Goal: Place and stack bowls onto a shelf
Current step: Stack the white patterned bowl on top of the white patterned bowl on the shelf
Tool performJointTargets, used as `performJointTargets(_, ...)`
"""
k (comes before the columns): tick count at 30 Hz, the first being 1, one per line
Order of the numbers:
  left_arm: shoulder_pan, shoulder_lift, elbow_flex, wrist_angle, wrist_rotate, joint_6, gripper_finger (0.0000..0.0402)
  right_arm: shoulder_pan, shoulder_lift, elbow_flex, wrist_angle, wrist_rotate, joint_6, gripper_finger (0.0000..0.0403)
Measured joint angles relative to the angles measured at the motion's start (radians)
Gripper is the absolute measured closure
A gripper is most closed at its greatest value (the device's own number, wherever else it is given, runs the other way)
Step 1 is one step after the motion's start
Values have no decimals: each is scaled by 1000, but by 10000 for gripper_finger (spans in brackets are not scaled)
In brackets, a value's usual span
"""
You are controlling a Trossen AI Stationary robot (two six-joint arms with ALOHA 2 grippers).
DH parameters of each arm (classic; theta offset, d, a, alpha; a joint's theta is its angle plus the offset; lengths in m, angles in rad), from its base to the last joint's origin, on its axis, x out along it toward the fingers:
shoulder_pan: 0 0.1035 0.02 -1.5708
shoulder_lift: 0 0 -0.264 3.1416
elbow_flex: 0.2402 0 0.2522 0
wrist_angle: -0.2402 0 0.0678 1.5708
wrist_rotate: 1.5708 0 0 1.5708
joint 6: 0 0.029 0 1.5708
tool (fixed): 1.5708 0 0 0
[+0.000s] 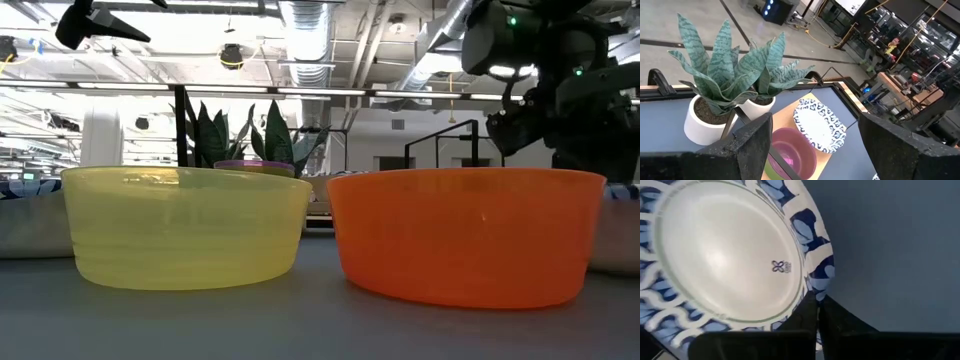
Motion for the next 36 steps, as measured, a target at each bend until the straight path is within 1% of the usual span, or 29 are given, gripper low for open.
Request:
performJointTargets(5,0,0,0,0,-5,3,123,-20,-28,96,-125,4,-69,379)
performJointTargets(8,0,0,0,0,-8,4,123,-57,-55,188,-242,20,-121,379)
performJointTargets(12,0,0,0,0,-8,4,123,-136,-82,340,-374,106,-191,379)
performJointTargets(17,0,0,0,-1,-9,4,123,-277,-72,558,-398,183,-262,379)
performJointTargets(21,0,0,0,-1,-9,3,123,-411,6,727,-399,236,-269,379)
performJointTargets(25,0,0,0,0,-9,3,123,-536,112,892,-399,241,-281,379)
performJointTargets(27,0,0,0,0,-9,3,123,-580,175,961,-406,241,-327,379)
performJointTargets(30,0,0,0,0,-9,2,123,-626,270,1049,-418,229,-392,379)
performJointTargets(33,0,0,0,0,-9,1,123,-647,352,1122,-442,172,-445,379)
performJointTargets(36,0,0,0,0,-9,0,123,-660,418,1164,-490,135,-497,379)
